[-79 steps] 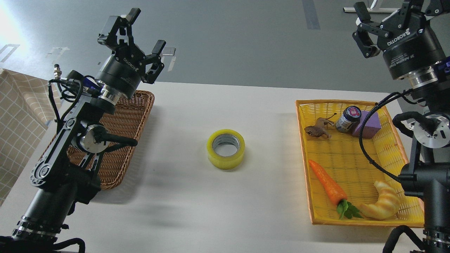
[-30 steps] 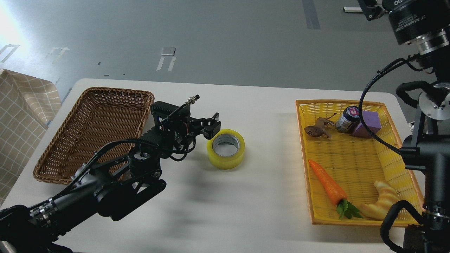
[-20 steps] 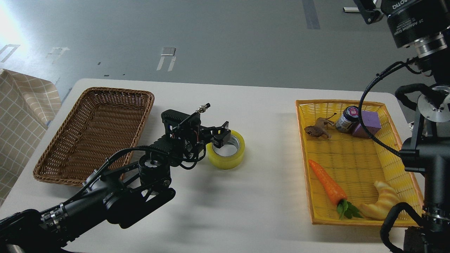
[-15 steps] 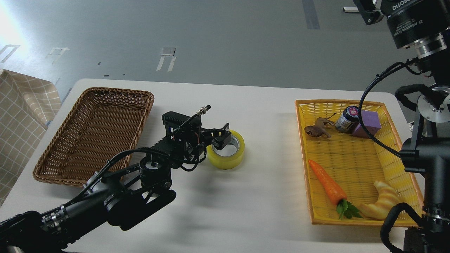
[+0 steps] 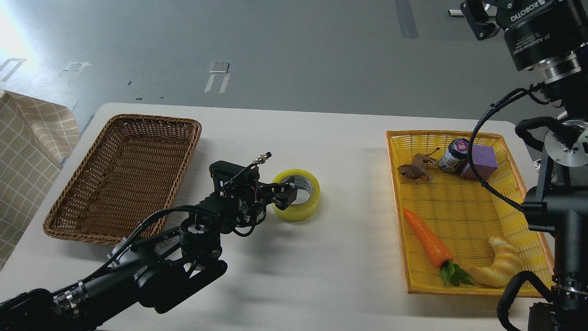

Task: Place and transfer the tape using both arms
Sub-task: 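Grip the tape roll's rim with the left gripper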

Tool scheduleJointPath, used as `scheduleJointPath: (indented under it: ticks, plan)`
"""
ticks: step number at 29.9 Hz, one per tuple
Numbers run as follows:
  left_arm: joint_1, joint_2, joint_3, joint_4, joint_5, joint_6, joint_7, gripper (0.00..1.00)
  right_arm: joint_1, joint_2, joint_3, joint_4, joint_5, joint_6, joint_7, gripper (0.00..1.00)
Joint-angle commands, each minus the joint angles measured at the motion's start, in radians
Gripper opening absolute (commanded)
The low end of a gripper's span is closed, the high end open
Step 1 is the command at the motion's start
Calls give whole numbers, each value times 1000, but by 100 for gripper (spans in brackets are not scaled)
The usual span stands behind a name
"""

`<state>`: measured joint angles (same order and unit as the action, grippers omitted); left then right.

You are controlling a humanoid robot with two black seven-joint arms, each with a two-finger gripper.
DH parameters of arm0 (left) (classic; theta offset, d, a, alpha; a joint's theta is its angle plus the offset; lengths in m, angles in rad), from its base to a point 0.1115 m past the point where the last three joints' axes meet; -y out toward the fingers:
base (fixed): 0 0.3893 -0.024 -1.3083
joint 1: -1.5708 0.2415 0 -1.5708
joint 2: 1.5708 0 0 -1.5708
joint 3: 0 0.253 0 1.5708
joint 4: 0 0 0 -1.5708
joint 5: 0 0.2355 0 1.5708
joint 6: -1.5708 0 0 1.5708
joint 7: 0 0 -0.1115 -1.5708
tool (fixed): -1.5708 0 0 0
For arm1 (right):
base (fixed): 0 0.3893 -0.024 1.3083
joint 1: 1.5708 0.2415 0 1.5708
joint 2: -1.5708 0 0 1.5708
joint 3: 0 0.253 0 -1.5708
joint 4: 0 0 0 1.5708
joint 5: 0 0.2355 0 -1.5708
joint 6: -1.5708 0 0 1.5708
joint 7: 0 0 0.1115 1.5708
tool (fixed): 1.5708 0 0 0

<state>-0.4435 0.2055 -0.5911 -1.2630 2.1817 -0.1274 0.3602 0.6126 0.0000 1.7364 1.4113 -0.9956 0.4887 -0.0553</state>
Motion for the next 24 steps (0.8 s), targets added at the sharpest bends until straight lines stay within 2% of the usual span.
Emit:
scheduleJointPath:
  ticks: [1, 5, 14, 16, 17, 20, 24]
  plan:
    - [0, 0, 1, 2, 0, 0, -1, 82, -5, 0, 0, 2, 0, 0, 0, 100]
    - [0, -9, 2, 11, 0, -1, -1, 74, -19, 0, 0, 2, 0, 0, 0, 100]
    - [0, -28, 2, 43, -72, -1, 0, 74, -37, 0, 2, 6, 0, 0, 0, 100]
    - [0, -26, 2, 43, -74, -6, 0, 71, -42, 0, 2, 6, 0, 0, 0, 100]
    - [0, -28, 1, 43, -85, -20, 2, 57, -43, 0, 2, 6, 0, 0, 0, 100]
    - [-3, -28, -4, 43, -175, -66, 11, 27, -51, 0, 2, 6, 0, 0, 0, 100]
    - [-12, -25, -1, 43, -232, -69, 13, 18, -57, 0, 2, 6, -2, 0, 0, 100]
